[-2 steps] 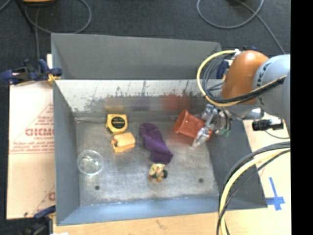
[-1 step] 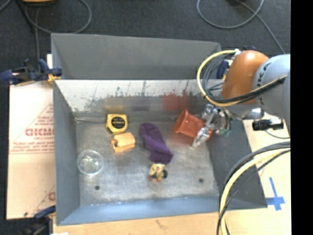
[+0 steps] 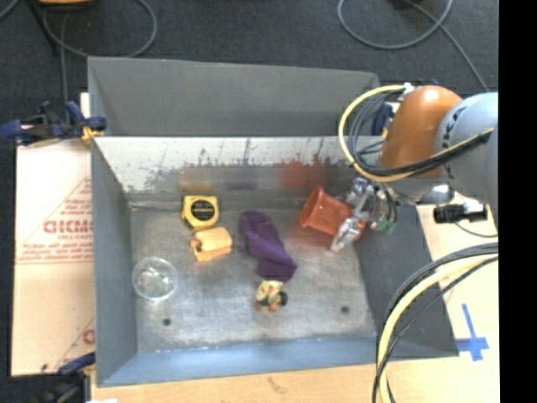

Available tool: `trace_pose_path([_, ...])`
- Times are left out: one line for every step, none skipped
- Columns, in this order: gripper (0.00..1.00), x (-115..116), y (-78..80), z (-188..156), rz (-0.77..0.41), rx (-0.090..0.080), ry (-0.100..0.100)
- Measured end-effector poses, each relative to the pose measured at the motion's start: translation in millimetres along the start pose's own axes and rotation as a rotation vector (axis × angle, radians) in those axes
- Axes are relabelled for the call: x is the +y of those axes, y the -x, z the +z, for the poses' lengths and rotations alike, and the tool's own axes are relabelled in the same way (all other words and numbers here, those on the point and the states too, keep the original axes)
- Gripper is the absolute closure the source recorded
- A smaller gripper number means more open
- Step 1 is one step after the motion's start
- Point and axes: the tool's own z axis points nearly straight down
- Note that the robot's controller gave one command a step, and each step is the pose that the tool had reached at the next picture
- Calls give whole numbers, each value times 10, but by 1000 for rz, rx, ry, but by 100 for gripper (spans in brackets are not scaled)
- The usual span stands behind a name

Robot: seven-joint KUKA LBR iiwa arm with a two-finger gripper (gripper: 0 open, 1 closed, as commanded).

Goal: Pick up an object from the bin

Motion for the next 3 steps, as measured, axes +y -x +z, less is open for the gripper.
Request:
trace_pose_path([100, -5, 7, -9, 0, -1, 0])
trace_pose_path([100, -9, 11, -15, 0, -1, 0])
trace_pose_path([100, -13, -3, -98, 0, 5, -1])
